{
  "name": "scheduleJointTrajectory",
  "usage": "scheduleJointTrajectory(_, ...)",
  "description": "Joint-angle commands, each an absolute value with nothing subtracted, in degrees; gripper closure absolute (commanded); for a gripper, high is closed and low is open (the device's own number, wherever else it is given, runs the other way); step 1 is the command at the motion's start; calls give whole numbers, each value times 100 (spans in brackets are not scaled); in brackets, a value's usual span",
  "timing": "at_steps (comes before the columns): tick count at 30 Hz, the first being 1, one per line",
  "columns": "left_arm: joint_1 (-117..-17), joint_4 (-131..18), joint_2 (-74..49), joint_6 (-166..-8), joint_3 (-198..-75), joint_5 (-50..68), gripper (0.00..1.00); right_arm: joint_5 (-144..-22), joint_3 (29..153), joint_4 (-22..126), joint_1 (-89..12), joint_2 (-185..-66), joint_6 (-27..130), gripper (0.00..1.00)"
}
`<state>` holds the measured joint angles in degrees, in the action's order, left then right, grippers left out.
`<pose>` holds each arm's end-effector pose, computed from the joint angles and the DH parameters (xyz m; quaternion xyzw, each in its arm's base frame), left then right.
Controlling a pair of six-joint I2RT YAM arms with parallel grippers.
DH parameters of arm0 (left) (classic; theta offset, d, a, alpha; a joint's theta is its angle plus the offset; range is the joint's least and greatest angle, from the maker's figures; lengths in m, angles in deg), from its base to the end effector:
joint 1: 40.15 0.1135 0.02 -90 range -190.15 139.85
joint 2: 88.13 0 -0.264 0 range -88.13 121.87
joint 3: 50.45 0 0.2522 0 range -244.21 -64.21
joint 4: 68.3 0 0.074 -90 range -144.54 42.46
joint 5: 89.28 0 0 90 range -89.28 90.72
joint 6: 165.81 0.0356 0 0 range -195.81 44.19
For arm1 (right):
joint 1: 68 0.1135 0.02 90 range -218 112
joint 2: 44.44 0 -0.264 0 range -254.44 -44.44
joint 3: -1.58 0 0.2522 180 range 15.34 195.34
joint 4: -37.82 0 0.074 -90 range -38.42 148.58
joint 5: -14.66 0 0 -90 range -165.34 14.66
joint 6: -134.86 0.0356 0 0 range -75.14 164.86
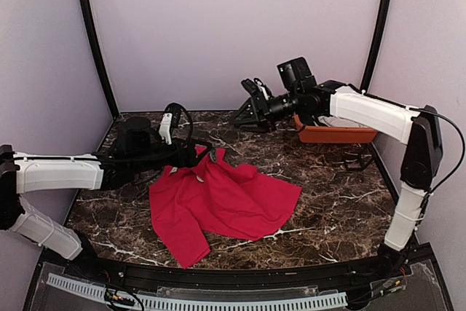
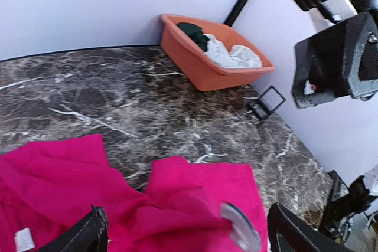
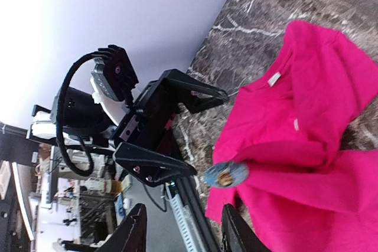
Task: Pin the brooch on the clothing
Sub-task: Adjust the clothing with brooches at the center of the board.
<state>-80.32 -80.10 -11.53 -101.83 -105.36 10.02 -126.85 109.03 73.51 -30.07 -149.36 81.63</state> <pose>0.2260 -0.1983 0.2584 0.1457 0.7507 -0.4022 0.5035 0.3145 0.2804 0.3271 -0.2148 0.7900 0.5638 0.1089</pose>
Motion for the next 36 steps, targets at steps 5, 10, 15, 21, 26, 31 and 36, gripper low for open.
scheduleJointTrajectory(5, -7373, -5539, -1110, -9044, -11437, -124, 1, -10576, 10922, 8698, -3454, -14709, 7409, 50)
scheduleJointTrajectory(10, -6874, -4822, -305, -8842, -11924, 240, 1, -10086, 10772, 9143, -3414, -15378, 7236, 50)
scheduleJointTrajectory(15, -6562, -4464, 551, -8769, -12493, 820, 1, -9477, 10594, 9327, -3271, -15849, 7155, 50)
scheduleJointTrajectory(21, -6547, -3839, 1489, -8265, -13260, 817, 1, -8921, 9973, 9462, -3164, -15858, 7047, 50)
scheduleJointTrajectory(26, -6547, -3558, 1789, -8029, -13484, 716, 1, -9268, 9910, 9103, -3155, -15873, 6957, 50)
scheduleJointTrajectory(31, -6547, -3424, 1996, -7912, -13445, 689, 1, -9679, 10672, 8965, -3152, -16314, 6789, 50)
scheduleJointTrajectory(36, -6547, -3233, 2164, -7651, -13517, 415, 1, -9963, 11435, 8982, -3153, -16882, 6718, 50)
